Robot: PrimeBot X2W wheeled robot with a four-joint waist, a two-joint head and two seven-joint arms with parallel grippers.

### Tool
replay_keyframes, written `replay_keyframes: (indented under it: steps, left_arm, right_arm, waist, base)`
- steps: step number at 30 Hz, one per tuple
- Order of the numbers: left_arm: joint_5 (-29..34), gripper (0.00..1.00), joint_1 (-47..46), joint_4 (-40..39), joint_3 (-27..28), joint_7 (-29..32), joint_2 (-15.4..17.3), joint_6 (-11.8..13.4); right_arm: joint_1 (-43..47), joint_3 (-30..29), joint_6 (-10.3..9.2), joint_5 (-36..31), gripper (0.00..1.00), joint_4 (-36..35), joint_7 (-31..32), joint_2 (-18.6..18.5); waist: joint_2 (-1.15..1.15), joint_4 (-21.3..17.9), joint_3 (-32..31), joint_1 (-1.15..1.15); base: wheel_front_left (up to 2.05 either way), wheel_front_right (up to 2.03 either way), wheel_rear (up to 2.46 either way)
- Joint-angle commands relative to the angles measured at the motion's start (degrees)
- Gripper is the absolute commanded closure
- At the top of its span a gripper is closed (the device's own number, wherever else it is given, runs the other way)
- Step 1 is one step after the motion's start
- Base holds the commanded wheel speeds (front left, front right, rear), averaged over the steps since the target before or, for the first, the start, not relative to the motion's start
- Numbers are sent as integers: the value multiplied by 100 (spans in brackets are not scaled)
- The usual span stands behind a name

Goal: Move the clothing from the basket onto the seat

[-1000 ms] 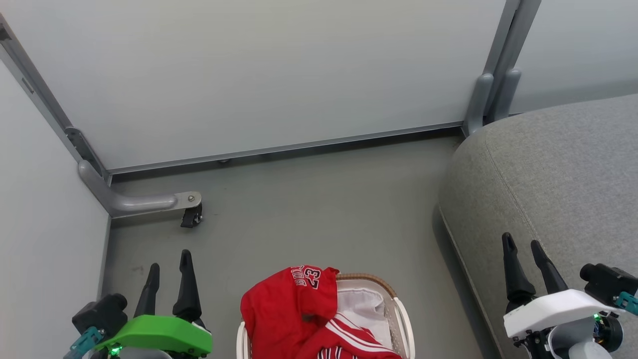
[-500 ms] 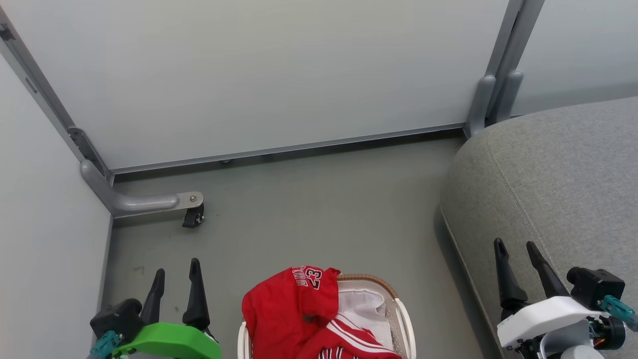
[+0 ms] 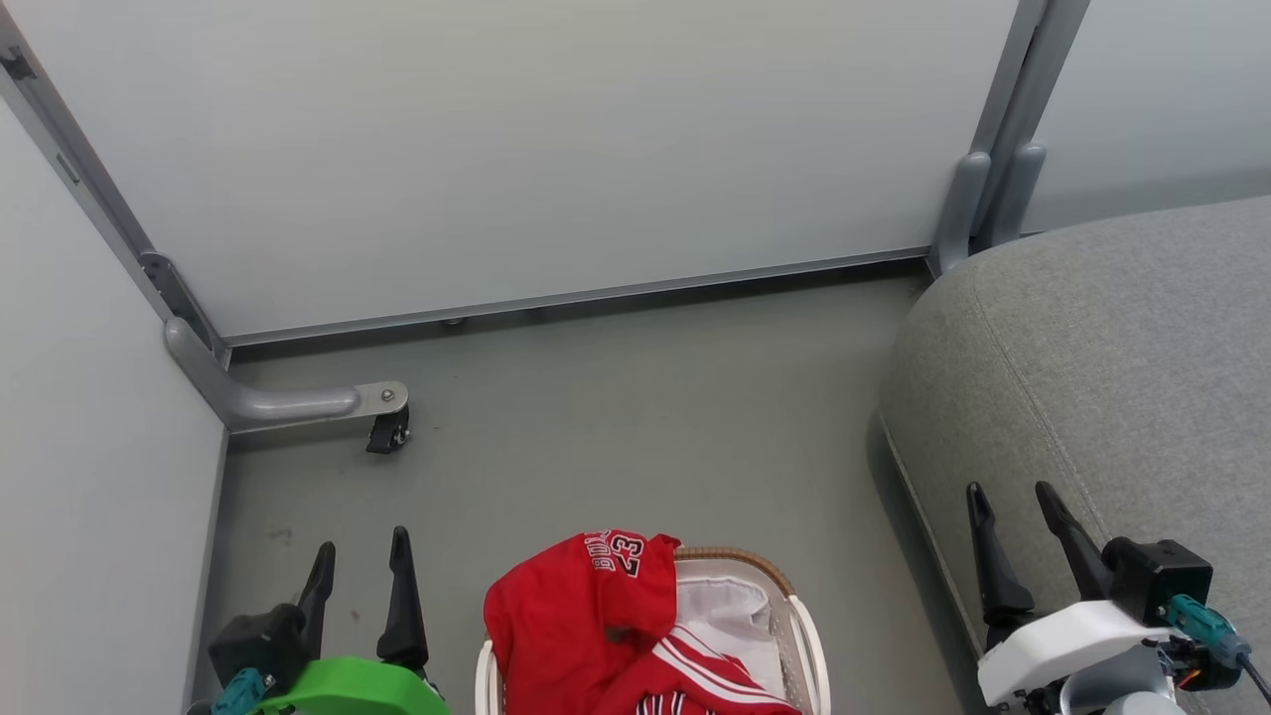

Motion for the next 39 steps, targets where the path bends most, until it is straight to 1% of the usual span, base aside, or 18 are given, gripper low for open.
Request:
replay_keyframes:
  steps: [1,17,30,39]
  left_arm:
    - [129,0,62,1,-16,-51,41,12]
    - [694,0,112,198,-122,-225,45,55]
    - [1125,0,140,321,-217,-365,51,64]
    - [1079,0,128,380,-219,-348,50,48]
  right_arm:
    - [57,15,1,-160,0,-3,-60,-35]
    - [122,74,2,-882,0,75,-239,-45]
    - [136,52,1,-1345,0,163,-368,-53]
    - [115,60,1,-1308,0,184,-362,-52]
  waist:
    - [0,4,0,0]
    - [0,30,-8,0]
    - [0,43,-10,0]
    - [0,37,-4,0]
  base:
    - [0,0,0]
    - [0,0,0]
    - [0,0,0]
    - [0,0,0]
